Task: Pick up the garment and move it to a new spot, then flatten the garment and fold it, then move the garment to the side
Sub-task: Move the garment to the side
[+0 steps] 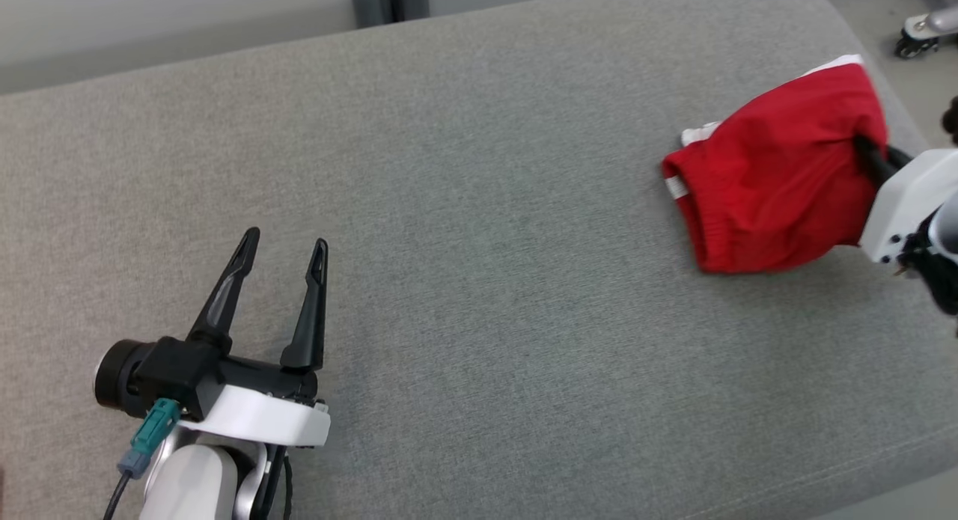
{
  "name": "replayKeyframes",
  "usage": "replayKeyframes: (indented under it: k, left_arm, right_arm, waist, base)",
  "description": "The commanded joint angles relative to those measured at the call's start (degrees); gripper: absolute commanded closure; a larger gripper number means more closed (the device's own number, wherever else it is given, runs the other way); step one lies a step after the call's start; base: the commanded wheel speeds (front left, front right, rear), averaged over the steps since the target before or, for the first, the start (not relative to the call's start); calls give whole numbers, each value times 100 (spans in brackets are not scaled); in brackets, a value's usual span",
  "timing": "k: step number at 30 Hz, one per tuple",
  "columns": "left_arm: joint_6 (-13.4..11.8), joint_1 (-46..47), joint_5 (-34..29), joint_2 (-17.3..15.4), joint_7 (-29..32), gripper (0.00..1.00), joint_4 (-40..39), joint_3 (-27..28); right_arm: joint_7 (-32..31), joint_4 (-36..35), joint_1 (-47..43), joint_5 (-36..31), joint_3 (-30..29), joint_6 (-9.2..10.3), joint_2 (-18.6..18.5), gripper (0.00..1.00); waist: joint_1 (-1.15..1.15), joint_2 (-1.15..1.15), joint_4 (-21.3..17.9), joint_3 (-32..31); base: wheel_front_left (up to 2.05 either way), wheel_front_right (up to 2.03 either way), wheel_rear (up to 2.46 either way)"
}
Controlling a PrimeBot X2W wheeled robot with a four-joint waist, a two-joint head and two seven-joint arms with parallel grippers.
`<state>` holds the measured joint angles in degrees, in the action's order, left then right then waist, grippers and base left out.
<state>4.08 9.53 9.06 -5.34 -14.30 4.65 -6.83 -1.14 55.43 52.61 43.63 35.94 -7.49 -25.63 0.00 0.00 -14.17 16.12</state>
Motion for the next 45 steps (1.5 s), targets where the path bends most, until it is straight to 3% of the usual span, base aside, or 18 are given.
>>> replayKeyframes:
  k: [1,5,6,7,8,9,18,27,34,39,45]
  left_arm:
    - [25,120,-43,-55,1,0,-32,0]
    - [-4,167,-25,-64,-3,0,-35,-9]
    - [-12,175,-17,-64,-4,0,-29,-10]
    - [-16,178,-7,-66,-6,0,-17,-11]
    - [-26,178,8,-65,-9,0,-5,-10]
    - [-33,176,23,-63,-11,0,6,-9]
    - [-74,66,145,-18,-51,0,108,-21]
    - [-166,-127,256,-10,-85,0,78,152]
    - [-273,-380,324,-39,-92,0,-129,430]
    - [-384,-641,358,-10,-94,0,-373,586]
    - [-380,-907,340,28,-94,0,-428,603]
  right_arm:
    - [41,107,125,-47,52,-2,-83,100]
    - [49,480,394,-176,204,-2,-211,100]
    - [78,574,459,-221,239,-2,-235,96]
    - [95,663,507,-248,257,-1,-246,78]
    - [142,737,551,-271,271,-1,-225,51]
    - [194,825,601,-289,261,-1,-208,0]
    - [628,1443,841,-565,430,-2,-103,0]
    - [1417,1228,892,-558,311,-2,-41,0]
    - [1637,334,398,-476,-44,-1,-117,0]
    - [1636,-739,-514,-757,-763,-2,-149,0]
    - [1638,-2074,-1890,-1278,-1743,-2,128,0]
  waist:
    - [0,0,112,142]
    - [0,0,140,194]
    - [0,0,141,195]
    - [0,0,139,189]
    - [0,0,134,177]
    - [0,0,129,163]
    - [0,0,85,-142]
    - [0,0,228,-547]
    - [0,0,540,-921]
    - [0,0,797,-1160]
    - [0,0,1031,-1450]
  base:
    - [0,0,0]
    - [0,0,0]
    - [0,0,0]
    - [0,0,0]
    - [0,0,0]
    - [0,0,0]
    - [0,0,0]
    - [0,0,0]
    - [0,0,0]
    - [0,0,0]
    - [0,0,0]
